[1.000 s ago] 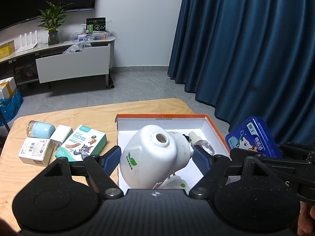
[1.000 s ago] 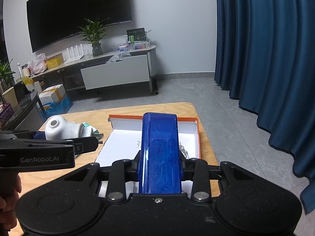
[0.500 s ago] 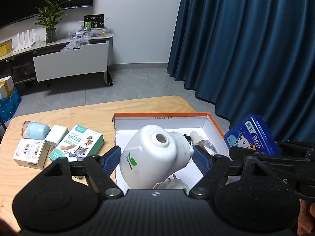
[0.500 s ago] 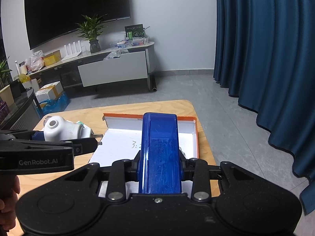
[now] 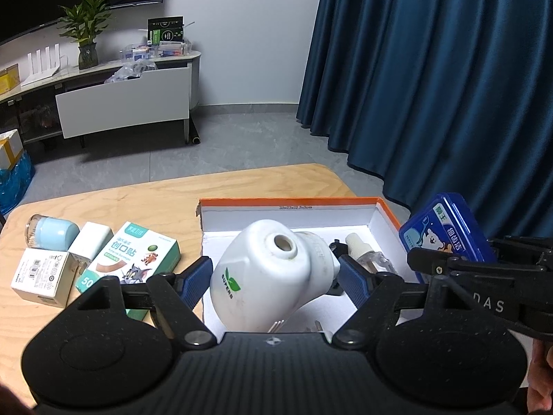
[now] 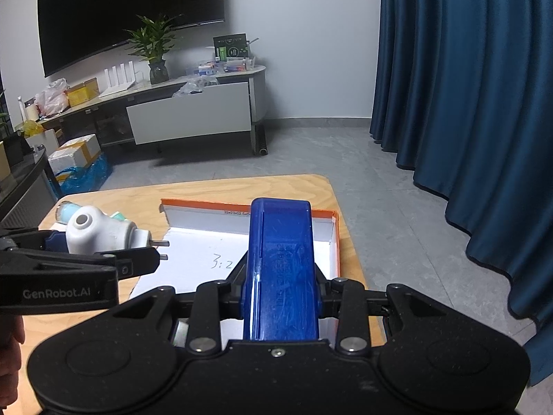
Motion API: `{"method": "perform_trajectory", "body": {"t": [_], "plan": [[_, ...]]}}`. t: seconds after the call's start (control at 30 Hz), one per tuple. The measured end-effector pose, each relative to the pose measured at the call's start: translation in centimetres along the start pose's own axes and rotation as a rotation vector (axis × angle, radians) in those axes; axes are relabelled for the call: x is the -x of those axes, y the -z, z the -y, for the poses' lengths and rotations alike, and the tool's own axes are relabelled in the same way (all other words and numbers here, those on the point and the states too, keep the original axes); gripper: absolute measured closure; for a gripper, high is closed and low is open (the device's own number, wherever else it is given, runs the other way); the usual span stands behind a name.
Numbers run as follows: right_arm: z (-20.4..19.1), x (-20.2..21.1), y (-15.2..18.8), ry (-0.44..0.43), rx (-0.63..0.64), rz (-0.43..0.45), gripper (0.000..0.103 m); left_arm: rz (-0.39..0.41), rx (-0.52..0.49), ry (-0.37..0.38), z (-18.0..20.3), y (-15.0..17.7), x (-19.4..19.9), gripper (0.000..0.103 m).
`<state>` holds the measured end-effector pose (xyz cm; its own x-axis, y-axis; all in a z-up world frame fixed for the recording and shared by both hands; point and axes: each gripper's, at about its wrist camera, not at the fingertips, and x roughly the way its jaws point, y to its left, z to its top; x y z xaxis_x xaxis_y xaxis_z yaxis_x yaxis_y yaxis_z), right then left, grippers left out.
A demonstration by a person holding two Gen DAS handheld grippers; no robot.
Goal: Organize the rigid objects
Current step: 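Carry the white diffuser and blue tin with both tools over the white box, then lower the diffuser and blue tin into the box and open both tools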
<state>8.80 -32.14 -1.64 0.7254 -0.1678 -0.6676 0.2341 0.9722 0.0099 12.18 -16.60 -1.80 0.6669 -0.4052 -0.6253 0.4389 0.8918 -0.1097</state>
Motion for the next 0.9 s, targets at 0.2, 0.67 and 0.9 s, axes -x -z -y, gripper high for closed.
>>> {"method": "perform_trajectory", "body": {"t": [0.2,0.67,0.9], "plan": [[0.1,-1.3,-0.9,0.025,0.025,-0.001,0.063,-0.008,-0.001,-0.003,-0.1,-0.6,-1.2,0.023],[2.0,-0.3,-1.8,0.032,-0.015,0.111,0.047,-0.024,-0.001,0.003,0.4,-1.2,-3.3,0.023],[1.9,1.7,-1.3,0.029,-0.023,0.148,0.04,-0.085,-0.008,0.029,1.1,-1.2,-4.7,0.022]]}}
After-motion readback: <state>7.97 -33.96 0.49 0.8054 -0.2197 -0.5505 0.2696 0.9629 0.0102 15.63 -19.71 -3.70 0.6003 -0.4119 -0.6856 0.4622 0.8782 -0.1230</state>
